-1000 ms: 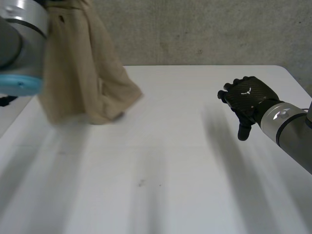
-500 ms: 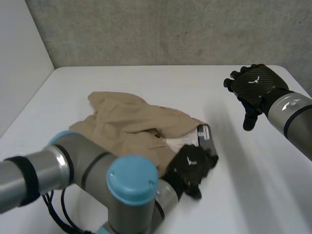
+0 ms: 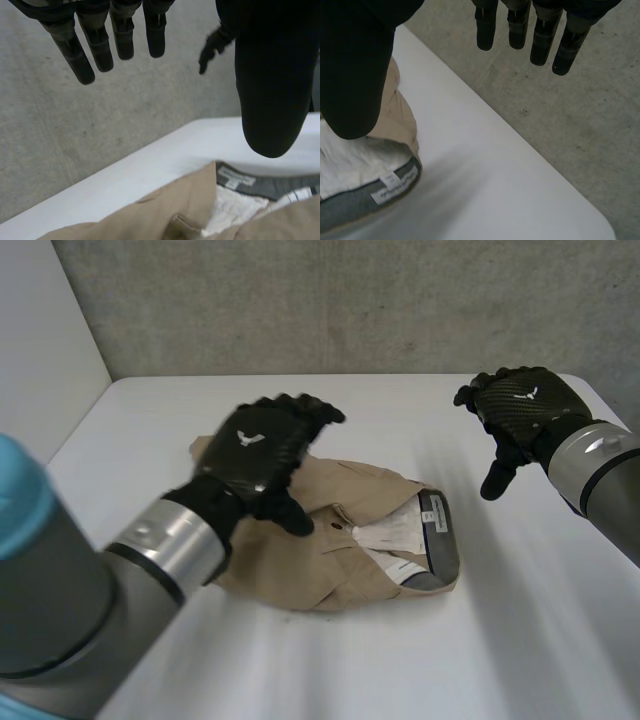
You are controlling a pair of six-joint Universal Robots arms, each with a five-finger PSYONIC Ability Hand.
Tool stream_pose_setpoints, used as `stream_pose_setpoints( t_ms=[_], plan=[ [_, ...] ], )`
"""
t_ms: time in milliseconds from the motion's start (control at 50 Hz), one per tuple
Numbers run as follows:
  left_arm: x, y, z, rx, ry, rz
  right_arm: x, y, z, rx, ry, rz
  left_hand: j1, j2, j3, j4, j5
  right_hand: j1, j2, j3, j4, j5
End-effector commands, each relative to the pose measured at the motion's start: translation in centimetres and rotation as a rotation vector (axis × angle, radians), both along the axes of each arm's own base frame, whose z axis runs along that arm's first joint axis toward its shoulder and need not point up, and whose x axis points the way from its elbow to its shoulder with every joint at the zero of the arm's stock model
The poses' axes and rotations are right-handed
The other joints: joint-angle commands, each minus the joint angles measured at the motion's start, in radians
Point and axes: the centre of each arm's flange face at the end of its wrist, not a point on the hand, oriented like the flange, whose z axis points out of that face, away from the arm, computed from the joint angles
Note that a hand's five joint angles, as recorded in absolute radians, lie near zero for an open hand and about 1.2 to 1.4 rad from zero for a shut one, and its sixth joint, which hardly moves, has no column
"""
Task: Fold the shorts.
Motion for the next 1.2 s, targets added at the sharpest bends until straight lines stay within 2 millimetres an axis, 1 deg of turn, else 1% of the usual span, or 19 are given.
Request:
stream_pose_setpoints(
  t_ms=[20, 160, 240, 300, 360, 500, 560, 600, 640, 700, 720, 740, 780, 840, 900, 960, 1040, 1100, 1200],
  plan=[
    [2.2, -1.2, 0.1, 0.135, 0.131, -0.032, 0.3, 0.2, -0.2, 0.029, -0.046, 0.004, 0.216, 0.224, 0.215, 0.217, 0.231, -0.033, -0.048, -0.04, -0.064, -0.073],
    [4.7, -4.5, -0.3, 0.14, 0.15, 0.113, 0.7, 0.8, -1.2, 0.066, -0.03, 0.024, 0.116, 0.124, 0.115, 0.118, 0.131, -0.033, -0.048, -0.04, -0.064, -0.073],
    [6.1, -6.7, -1.6, 0.161, 0.136, 0.262, 2.4, 2.6, -2.7, 0.118, -0.017, 0.102, 0.116, 0.124, 0.115, 0.118, 0.131, -0.033, -0.048, -0.04, -0.064, -0.073],
    [7.6, -8.5, -2.8, 0.179, 0.118, 0.403, 4.5, 5.1, -3.8, 0.157, -0.011, 0.22, 0.116, 0.124, 0.115, 0.118, 0.131, -0.033, -0.048, -0.04, -0.064, -0.073],
    [8.6, -9.3, -3.5, 0.184, 0.09, 0.488, 5.8, 6.9, -4.8, 0.196, -0.007, 0.304, 0.116, 0.124, 0.115, 0.118, 0.131, -0.033, -0.048, -0.04, -0.064, -0.073],
    [9.0, -9.7, -4.6, 0.185, 0.028, 0.518, 8.4, 9.7, -7.9, 0.282, 0.004, 0.421, 0.104, 0.113, 0.103, 0.106, 0.119, -0.033, -0.048, -0.04, -0.064, -0.073],
    [9.1, -9.8, -4.7, 0.174, 0.016, 0.523, 9.1, 9.7, -9.4, 0.29, 0.012, 0.431, 0.08, 0.089, 0.08, 0.082, 0.096, -0.033, -0.048, -0.04, -0.064, -0.073],
    [9.0, -9.8, -4.8, 0.173, 0.015, 0.521, 9.5, 9.4, -10.8, 0.294, 0.019, 0.421, 0.078, 0.086, 0.077, 0.079, 0.093, -0.031, -0.047, -0.039, -0.063, -0.072],
    [9.1, -9.8, -5.0, 0.177, 0.012, 0.522, 9.6, 9.2, -11.5, 0.296, 0.025, 0.414, 0.08, 0.089, 0.08, 0.082, 0.096, 0.08, 0.064, 0.072, 0.048, 0.04],
    [9.1, -9.9, -5.2, 0.182, 0.009, 0.523, 9.9, 8.8, -12.4, 0.288, 0.026, 0.403, 0.078, 0.086, 0.077, 0.079, 0.093, 0.642, 0.626, 0.635, 0.61, 0.602],
    [9.1, -10.0, -5.2, 0.184, 0.008, 0.523, 10.0, 8.5, -12.1, 0.262, 0.011, 0.4, 0.078, 0.086, 0.077, 0.079, 0.093, 1.124, 1.108, 1.116, 1.092, 1.083],
    [9.1, -10.0, -5.3, 0.186, 0.007, 0.524, 10.1, 8.3, -11.9, 0.245, -0.003, 0.392, 0.078, 0.086, 0.077, 0.079, 0.093, 1.189, 1.173, 1.181, 1.157, 1.148],
    [9.0, -10.0, -5.5, 0.189, 0.005, 0.522, 10.1, 7.8, -11.1, 0.214, -0.045, 0.37, 0.078, 0.086, 0.077, 0.079, 0.093, 1.189, 1.174, 1.182, 1.157, 1.149],
    [9.0, -10.0, -5.6, 0.194, 0.002, 0.521, 9.7, 6.9, -8.2, 0.145, -0.169, 0.292, 0.078, 0.086, 0.077, 0.079, 0.093, 1.189, 1.174, 1.182, 1.157, 1.149],
    [9.0, -9.9, -5.8, 0.201, -0.002, 0.517, 7.9, 4.5, -6.4, 0.103, -0.249, 0.162, 0.083, 0.092, 0.082, 0.085, 0.098, 1.189, 1.174, 1.182, 1.157, 1.149],
    [8.9, -9.8, -6.0, 0.205, -0.005, 0.514, 5.8, 2.0, -5.9, 0.077, -0.254, 0.042, 0.089, 0.098, 0.088, 0.091, 0.104, 1.189, 1.174, 1.182, 1.157, 1.149],
    [8.8, -9.8, -6.4, 0.215, -0.013, 0.508, 3.4, -0.2, -6.2, 0.072, -0.216, -0.044, 0.092, 0.101, 0.091, 0.094, 0.107, 1.189, 1.174, 1.182, 1.157, 1.149],
    [8.8, -9.8, -6.8, 0.218, -0.032, 0.505, 2.0, -1.2, -6.5, 0.087, -0.185, -0.089, 0.095, 0.104, 0.094, 0.097, 0.11, 1.189, 1.174, 1.182, 1.157, 1.149],
    [8.4, -9.9, -8.5, 0.198, -0.155, 0.479, 1.4, -1.7, -6.9, 0.11, -0.171, -0.11, 0.092, 0.101, 0.091, 0.094, 0.107, 1.189, 1.174, 1.182, 1.157, 1.149]
  ],
)
